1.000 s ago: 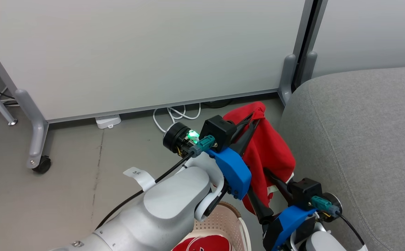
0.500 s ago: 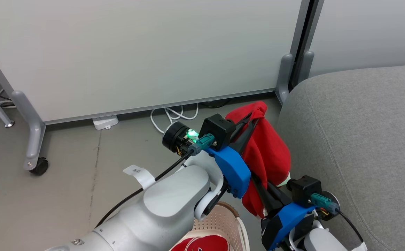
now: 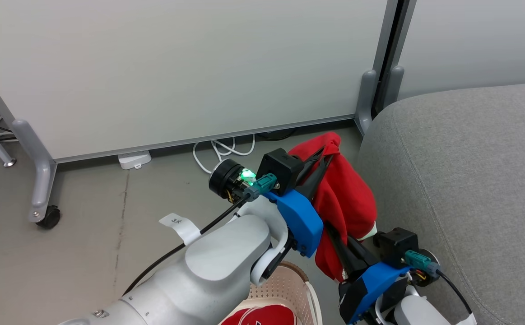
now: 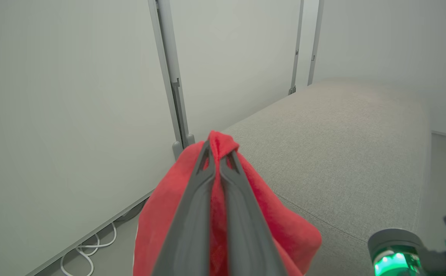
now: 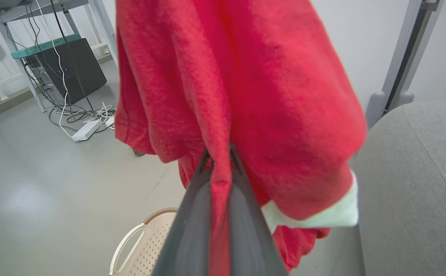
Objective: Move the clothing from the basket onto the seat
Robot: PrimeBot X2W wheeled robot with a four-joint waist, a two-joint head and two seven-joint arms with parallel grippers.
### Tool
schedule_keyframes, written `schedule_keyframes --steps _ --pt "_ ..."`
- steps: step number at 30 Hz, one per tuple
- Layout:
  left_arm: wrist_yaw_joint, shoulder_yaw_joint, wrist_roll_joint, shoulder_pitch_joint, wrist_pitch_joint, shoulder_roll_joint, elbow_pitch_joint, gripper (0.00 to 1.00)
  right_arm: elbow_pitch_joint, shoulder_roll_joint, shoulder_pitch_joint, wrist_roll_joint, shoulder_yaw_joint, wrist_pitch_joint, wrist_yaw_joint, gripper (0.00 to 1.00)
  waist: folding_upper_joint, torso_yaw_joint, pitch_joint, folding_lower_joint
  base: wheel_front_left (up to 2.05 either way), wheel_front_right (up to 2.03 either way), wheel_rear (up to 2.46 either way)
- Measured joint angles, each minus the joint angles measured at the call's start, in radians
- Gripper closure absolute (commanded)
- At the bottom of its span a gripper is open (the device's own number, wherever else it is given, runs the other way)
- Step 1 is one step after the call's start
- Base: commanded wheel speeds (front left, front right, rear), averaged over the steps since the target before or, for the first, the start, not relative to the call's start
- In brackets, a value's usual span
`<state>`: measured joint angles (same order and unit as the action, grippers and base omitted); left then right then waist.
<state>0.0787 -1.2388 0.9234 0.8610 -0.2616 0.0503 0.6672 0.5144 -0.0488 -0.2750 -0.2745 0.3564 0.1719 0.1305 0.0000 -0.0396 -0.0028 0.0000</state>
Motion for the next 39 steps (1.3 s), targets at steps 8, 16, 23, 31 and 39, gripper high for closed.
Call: schedule_keyframes --steps 8,16,23,31,39 --pt "0.000 -0.007 0.011 0.000 0.000 0.000 0.011 1.00 0.006 0.000 -0.004 -0.006 0.007 0.007 0.000 1.00 0.0000 -0.003 0.000 0.0000 0.00 0.00 0.00" --pt "0.001 -0.020 0.027 0.000 0.000 0.000 0.021 0.00 0.010 0.000 -0.004 -0.010 0.014 0.014 0.000 1.00 0.0000 -0.009 -0.005 0.0000 0.00 0.00 0.00" --pt "0.004 -0.027 0.029 0.000 0.000 0.000 0.017 0.00 0.012 0.000 -0.005 -0.010 0.010 0.016 0.000 1.00 0.0000 -0.005 -0.009 0.0000 0.00 0.00 0.00" --pt "0.012 0.027 0.004 -0.036 0.000 0.000 -0.004 0.00 0.008 0.000 -0.005 -0.009 0.000 0.025 0.000 1.00 0.0000 0.002 -0.011 0.0000 0.00 0.00 0.00" --pt "0.007 0.200 -0.158 -0.203 -0.001 0.064 -0.140 0.00 0.001 0.000 -0.002 0.000 -0.045 0.032 0.000 1.00 0.0000 0.023 -0.003 0.0000 0.00 0.00 0.00"
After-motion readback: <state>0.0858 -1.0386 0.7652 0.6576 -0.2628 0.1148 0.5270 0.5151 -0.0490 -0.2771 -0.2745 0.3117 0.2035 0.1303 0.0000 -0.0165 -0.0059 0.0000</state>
